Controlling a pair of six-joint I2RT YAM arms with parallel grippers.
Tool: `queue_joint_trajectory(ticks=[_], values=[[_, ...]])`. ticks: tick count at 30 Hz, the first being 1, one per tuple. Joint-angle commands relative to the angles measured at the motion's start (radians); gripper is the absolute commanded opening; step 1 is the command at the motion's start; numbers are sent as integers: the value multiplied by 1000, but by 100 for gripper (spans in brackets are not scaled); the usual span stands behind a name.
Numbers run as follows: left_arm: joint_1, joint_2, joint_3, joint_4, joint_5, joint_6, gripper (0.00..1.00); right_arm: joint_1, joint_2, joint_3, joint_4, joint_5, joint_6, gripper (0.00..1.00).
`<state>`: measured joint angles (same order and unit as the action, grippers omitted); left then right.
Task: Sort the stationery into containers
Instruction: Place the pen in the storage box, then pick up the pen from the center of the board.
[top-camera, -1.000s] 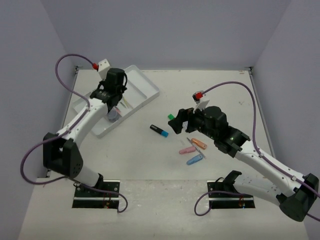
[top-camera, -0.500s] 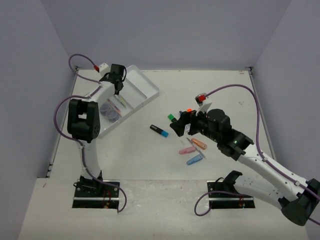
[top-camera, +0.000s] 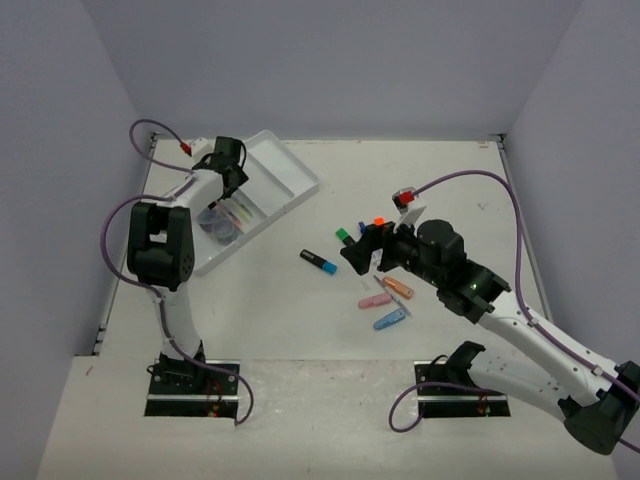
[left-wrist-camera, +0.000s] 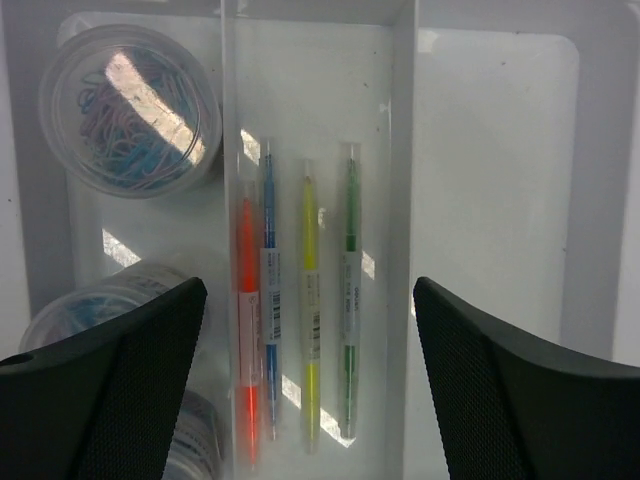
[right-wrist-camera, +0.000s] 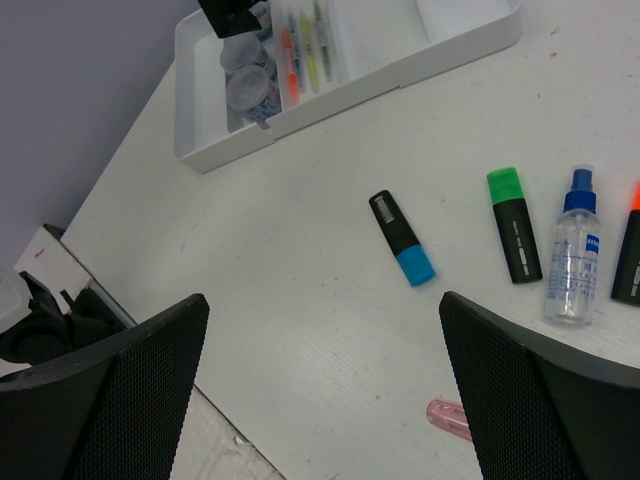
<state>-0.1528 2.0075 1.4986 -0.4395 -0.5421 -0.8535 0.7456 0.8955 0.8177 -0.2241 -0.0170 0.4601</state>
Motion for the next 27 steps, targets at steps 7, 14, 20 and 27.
queue_joint_trajectory(ticks=[7,14,20,27], values=[[-23,-613,-162,79,214,128,100,-3,66,12,8,75,-90,99],[-36,-1070,-443,-11,346,183,100,-3,146,67,-84,122,-146,99],[-36,-1327,-563,-227,458,305,100,-3,241,147,-292,174,-119,86],[-37,-1449,-619,-327,424,424,100,-5,282,139,-499,255,-7,83]])
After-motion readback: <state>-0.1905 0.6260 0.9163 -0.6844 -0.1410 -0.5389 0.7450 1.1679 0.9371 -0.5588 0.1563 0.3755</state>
